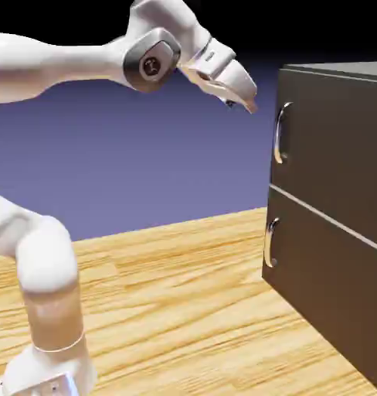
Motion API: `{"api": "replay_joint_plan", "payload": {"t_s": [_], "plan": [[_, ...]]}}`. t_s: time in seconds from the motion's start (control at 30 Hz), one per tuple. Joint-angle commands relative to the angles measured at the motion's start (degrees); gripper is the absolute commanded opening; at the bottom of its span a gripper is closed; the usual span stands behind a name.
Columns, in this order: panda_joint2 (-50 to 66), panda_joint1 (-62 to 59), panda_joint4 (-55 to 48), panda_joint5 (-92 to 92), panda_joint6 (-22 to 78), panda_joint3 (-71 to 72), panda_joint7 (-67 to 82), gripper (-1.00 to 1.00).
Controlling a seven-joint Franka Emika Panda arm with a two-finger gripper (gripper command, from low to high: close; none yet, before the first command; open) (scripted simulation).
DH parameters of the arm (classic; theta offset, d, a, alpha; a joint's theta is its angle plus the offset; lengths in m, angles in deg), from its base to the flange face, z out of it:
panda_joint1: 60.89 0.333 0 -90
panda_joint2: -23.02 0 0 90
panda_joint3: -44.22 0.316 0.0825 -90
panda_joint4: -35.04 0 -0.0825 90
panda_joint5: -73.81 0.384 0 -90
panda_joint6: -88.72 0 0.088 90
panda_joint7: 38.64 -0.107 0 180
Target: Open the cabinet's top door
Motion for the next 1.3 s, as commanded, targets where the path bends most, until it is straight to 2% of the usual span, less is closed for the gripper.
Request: {"api": "replay_joint_plan", "payload": {"t_s": [0.0, 1.27], "plan": [[-0.86, -1.35, -0.03, 2.5, -0.19, 1.24, 1.02, 1.0], [-33.63, -52.73, -1.09, 97.2, -7.42, 48.18, 39.78, 1.0]]}}
